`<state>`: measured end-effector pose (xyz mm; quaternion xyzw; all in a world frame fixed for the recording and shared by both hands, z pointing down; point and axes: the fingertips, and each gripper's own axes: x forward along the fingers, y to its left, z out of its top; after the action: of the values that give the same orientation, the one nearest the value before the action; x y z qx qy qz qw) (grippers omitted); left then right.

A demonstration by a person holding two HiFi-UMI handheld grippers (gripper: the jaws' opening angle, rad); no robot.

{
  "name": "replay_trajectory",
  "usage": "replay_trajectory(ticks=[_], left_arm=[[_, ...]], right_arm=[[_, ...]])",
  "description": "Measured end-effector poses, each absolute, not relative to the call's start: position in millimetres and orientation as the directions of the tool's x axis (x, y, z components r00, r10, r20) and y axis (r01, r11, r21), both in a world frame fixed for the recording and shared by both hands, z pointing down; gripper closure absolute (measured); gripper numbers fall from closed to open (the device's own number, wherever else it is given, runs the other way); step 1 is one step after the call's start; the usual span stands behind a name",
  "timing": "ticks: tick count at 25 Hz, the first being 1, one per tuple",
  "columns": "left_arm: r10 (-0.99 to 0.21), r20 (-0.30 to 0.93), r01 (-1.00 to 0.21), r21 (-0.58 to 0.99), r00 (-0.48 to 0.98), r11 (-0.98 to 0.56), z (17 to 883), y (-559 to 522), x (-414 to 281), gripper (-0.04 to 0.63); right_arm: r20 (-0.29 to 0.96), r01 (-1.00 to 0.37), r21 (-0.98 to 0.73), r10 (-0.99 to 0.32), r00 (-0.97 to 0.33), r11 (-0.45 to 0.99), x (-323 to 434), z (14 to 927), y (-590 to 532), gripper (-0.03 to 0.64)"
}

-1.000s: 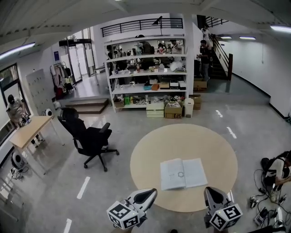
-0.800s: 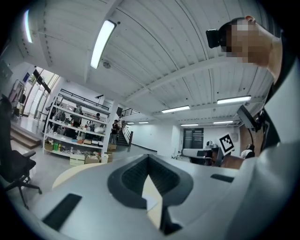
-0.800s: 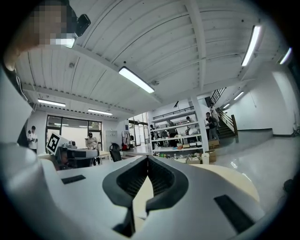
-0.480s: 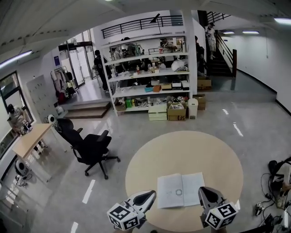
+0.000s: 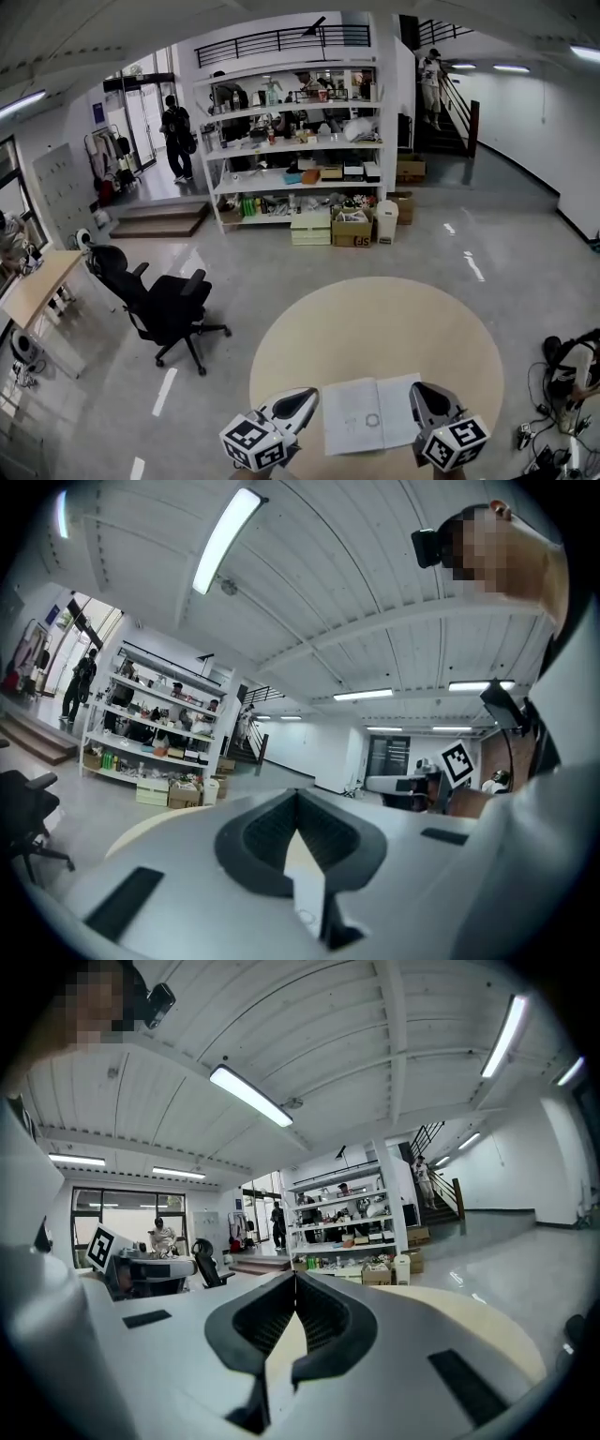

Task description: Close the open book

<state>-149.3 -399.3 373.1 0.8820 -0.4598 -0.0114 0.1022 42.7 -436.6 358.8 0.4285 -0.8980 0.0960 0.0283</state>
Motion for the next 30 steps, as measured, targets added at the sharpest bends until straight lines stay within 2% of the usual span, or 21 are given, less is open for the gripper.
replay_trajectory(ticks=[5,13,19,25,30], left_arm=[[-0.809,0.125,-0.810,0.229,0.574,-0.539,397.8,-422.3,-170.1,0.609],[-0.802,0.233,-0.825,0.304,0.550,-0.477,453.0,-439.5,-159.5,0.609],[-0.780,0.354,-0.844,0.363,0.516,-0.394,519.3,-442.4,-169.5,0.609],[-0.752,0.434,-0.857,0.384,0.496,-0.343,591.4,-435.5,-186.2,0.609],[-0.689,0.546,-0.870,0.405,0.476,-0.281,630.2,-426.3,-189.3,0.609]], right_arm=[[0.178,-0.783,-0.171,-0.763,-0.621,0.598,18.5,377.7,-457.6,0.618],[0.328,-0.741,-0.233,-0.666,-0.670,0.630,-6.1,443.8,-478.2,0.613],[0.466,-0.749,-0.257,-0.600,-0.650,0.611,-22.9,513.3,-483.5,0.549],[0.583,-0.777,-0.285,-0.541,-0.606,0.562,-43.8,602.2,-477.4,0.438],[0.683,-0.796,-0.252,-0.482,-0.549,0.550,-57.4,641.4,-463.7,0.420]])
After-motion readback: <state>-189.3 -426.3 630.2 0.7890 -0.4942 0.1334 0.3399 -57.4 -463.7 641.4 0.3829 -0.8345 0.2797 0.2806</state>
